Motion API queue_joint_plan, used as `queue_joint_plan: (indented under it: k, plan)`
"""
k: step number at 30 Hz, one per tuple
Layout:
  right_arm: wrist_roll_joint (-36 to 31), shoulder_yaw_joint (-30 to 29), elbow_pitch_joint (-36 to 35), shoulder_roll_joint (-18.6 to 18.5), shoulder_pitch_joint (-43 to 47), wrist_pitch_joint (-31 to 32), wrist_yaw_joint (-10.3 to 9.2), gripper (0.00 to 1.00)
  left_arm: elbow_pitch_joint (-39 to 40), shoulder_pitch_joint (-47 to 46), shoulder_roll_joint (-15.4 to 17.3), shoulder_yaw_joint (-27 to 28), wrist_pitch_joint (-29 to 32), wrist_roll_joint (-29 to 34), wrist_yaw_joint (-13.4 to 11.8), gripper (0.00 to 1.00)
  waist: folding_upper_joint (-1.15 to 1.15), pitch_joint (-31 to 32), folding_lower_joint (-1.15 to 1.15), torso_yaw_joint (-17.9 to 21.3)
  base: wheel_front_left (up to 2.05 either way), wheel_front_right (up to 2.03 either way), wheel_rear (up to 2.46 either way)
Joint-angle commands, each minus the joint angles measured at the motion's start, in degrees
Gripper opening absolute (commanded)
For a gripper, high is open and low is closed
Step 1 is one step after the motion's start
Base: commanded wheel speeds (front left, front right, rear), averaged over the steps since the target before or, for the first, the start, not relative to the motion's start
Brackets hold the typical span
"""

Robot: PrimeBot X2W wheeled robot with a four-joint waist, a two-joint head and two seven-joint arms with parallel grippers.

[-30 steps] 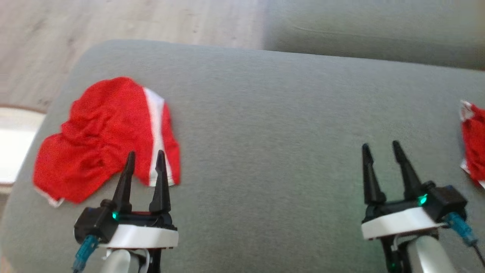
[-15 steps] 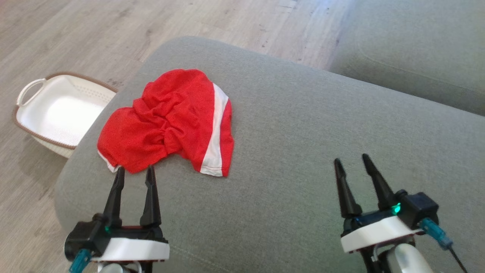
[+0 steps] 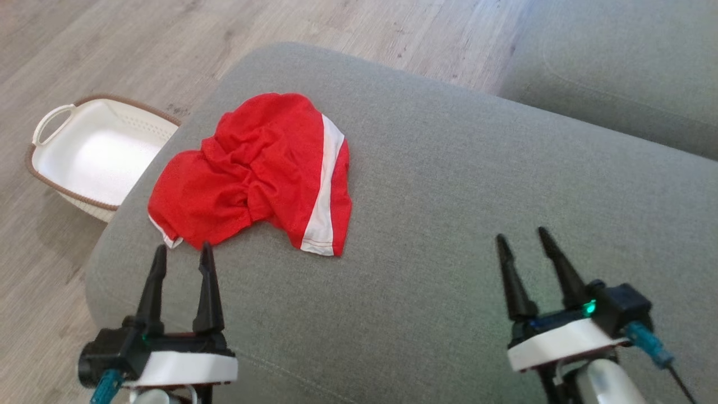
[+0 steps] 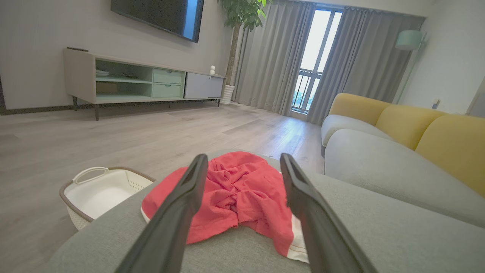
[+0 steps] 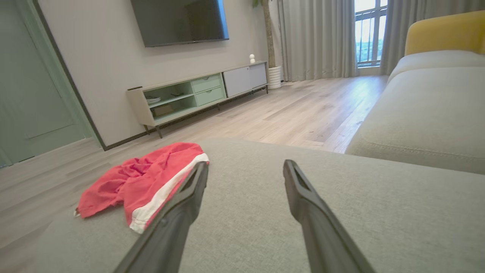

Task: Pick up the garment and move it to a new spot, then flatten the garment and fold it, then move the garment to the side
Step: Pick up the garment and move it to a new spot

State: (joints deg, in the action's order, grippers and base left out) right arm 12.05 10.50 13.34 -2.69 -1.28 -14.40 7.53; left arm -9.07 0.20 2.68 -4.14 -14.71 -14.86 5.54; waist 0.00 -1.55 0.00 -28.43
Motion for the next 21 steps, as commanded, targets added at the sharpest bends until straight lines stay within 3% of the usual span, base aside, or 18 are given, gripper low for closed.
queue_joint_plan:
  k: [1, 7, 13, 21]
  plan:
    - [-0.4, 0.4, -2.3, -0.2, -2.3, -0.6, -0.04, 1.0, 1.6, -3.3, 0.4, 2.2, -0.3, 1.3, 0.0, 1.0, 0.0, -0.4, 0.0, 0.1, 0.0, 0.0, 0.0]
    - [-3.9, -3.6, -4.8, -0.2, -3.5, -0.6, -0.04, 1.0, -6.4, -9.7, 4.1, 4.0, 0.5, 2.7, 0.8, 1.0, 0.0, -5.3, 0.0, 1.9, 0.0, 0.0, 0.0]
    - [-8.0, -6.2, -8.0, -0.2, -6.1, 0.0, -0.04, 1.0, -18.2, -21.2, 10.2, 3.6, 9.7, 1.7, 1.4, 1.0, 0.0, -11.8, 0.0, 4.4, 0.0, 0.0, 0.0]
    - [-12.1, -6.3, -12.8, -0.2, -7.8, 3.2, -0.04, 1.0, -34.4, -34.1, 16.1, -2.5, 17.7, 0.9, 1.9, 1.0, 0.0, -18.3, 0.0, 6.8, 0.0, 0.0, 0.0]
